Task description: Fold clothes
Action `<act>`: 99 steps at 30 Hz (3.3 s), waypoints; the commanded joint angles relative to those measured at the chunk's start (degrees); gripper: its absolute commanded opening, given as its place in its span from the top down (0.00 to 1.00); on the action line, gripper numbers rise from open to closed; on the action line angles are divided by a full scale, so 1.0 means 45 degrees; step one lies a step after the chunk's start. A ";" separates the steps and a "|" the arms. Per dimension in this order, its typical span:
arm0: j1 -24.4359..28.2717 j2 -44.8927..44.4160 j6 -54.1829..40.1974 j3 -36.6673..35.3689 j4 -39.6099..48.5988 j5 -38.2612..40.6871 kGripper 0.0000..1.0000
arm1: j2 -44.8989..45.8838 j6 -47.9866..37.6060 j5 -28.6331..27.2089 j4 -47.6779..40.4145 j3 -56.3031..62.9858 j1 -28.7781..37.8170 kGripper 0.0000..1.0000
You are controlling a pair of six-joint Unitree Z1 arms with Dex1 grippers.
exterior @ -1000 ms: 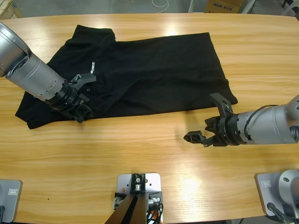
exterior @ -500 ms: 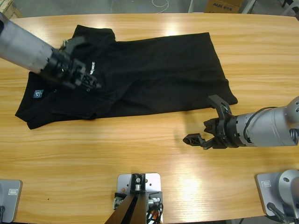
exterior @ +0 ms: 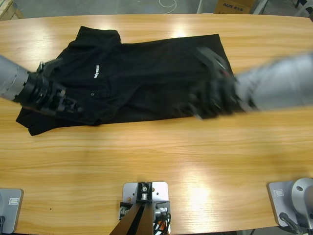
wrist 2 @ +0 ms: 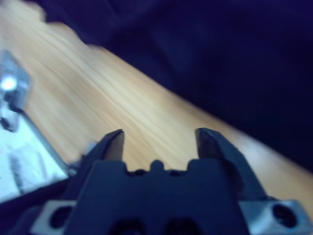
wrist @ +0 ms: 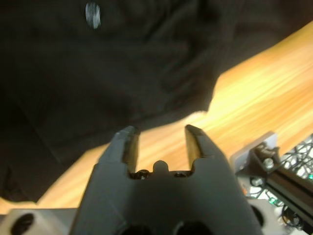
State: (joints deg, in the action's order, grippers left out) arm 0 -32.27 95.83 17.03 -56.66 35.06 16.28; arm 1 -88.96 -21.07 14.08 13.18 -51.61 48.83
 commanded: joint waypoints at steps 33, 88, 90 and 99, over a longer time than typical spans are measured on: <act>-0.0243 0.2643 0.2369 0.0259 -0.0498 -0.1529 1.00 | -0.9216 0.0230 0.1097 0.2794 -0.8030 -0.0393 1.00; 0.0843 0.0600 0.2592 0.1419 -0.0291 -0.1841 1.00 | -0.8989 -0.0719 0.2026 0.2564 -0.7319 0.0868 1.00; 0.0843 0.0600 0.2584 0.1450 -0.0291 -0.1841 1.00 | -0.9060 -0.0883 0.1843 0.2775 -0.7229 0.0868 1.00; 0.0843 0.0631 0.2545 0.1575 -0.0291 -0.1841 1.00 | -0.8880 -0.1176 0.0511 0.3970 -0.6979 0.0907 1.00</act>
State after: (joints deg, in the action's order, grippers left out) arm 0 -28.37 98.03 28.23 -50.71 34.24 8.62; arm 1 -126.13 -25.10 20.20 28.43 -85.43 52.11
